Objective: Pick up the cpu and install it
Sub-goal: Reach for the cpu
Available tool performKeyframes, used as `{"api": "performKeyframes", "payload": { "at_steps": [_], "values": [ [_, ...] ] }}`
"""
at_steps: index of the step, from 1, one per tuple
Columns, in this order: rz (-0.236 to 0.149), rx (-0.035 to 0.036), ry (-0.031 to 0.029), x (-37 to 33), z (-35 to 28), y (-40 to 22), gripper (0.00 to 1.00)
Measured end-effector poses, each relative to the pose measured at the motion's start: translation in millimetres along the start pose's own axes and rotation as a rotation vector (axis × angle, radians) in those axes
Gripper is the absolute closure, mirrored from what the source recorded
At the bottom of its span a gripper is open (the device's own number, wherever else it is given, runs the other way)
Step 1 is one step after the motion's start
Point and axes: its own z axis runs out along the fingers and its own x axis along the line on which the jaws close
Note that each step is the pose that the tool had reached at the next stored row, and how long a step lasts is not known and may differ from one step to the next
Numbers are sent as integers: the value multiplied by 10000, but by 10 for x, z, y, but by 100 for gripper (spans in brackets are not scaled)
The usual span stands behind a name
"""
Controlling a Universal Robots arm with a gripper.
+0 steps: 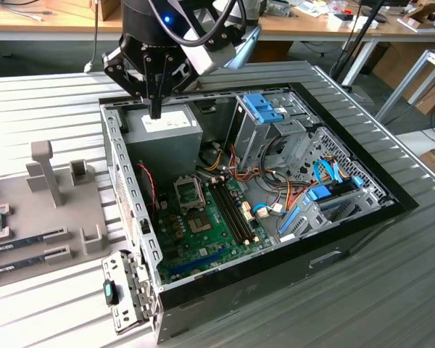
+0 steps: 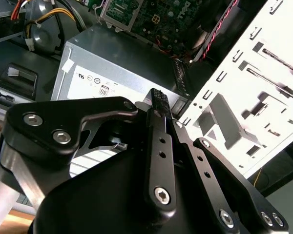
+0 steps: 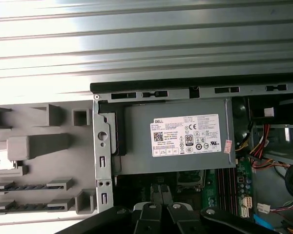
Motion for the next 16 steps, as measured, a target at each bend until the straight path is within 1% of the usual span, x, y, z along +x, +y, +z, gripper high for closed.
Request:
{"api": "performKeyframes", "payload": {
  "at_steps": [4,16],
  "values": [
    [0,-1,-1,36,-1,-3,89],
    [-1,0,0,112,-3,-8,89]
  ]
}}
